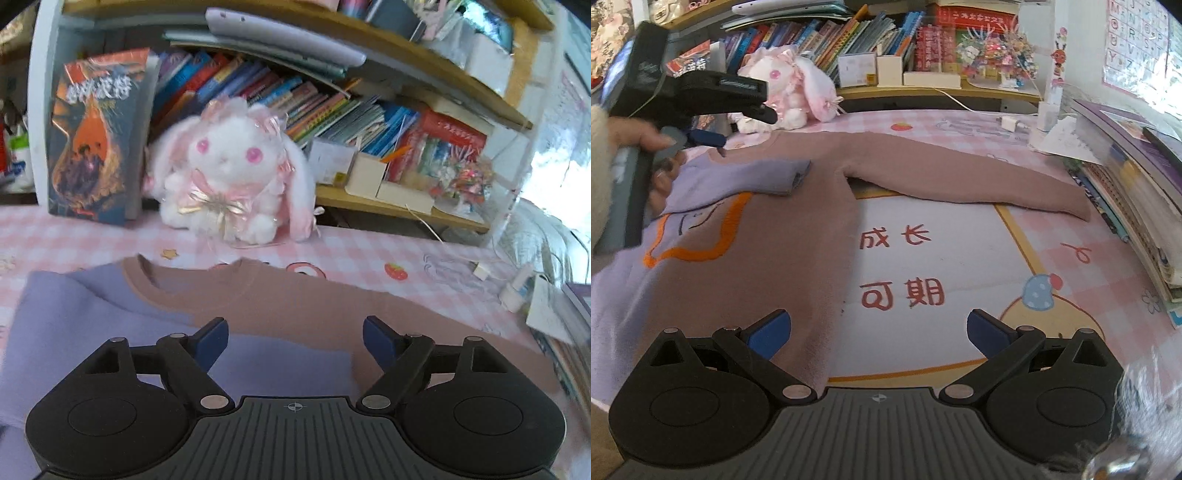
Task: Fold clothes
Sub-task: 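Lift the lavender sleeve and fold it across the sweater body, then release, then withdraw the open left gripper from the folded lavender sleeve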
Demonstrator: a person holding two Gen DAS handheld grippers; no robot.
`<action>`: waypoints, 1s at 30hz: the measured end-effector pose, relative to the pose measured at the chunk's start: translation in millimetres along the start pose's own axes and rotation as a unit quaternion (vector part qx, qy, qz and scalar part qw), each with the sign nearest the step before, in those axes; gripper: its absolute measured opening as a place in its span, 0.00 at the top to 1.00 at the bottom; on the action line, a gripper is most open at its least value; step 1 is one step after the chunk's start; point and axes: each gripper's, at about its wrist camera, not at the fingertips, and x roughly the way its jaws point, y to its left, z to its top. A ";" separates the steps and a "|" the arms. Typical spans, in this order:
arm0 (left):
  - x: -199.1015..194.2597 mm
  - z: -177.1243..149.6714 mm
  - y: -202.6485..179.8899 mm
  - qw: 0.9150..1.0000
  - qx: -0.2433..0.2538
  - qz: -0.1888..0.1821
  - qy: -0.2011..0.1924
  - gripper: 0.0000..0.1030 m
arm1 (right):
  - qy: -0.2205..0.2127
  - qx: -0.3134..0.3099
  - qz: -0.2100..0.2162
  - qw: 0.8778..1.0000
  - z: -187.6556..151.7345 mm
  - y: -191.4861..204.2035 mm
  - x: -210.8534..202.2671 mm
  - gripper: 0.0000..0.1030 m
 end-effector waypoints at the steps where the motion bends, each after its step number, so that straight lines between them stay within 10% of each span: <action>1: -8.9 -2.8 7.8 1.000 -0.001 0.012 -0.001 0.20 | 0.001 -0.001 0.004 1.000 0.6 0.7 1.4 0.00; 13: -131.2 -88.4 143.1 0.985 -0.021 0.167 0.039 0.20 | 0.007 0.001 0.019 1.000 10.6 29.9 17.3 0.03; 22: -148.1 -120.7 178.7 0.986 -0.079 0.117 0.092 0.24 | 0.025 0.032 -0.036 0.999 -0.6 56.7 6.1 0.23; 27: -152.4 -121.2 189.5 0.988 -0.090 0.089 0.088 0.83 | 0.040 0.051 -0.057 0.996 -15.8 64.9 -3.1 0.59; 30: -152.8 -122.4 202.9 0.985 -0.136 0.048 0.097 0.97 | 0.045 0.062 -0.049 0.996 -22.9 69.0 -5.8 0.81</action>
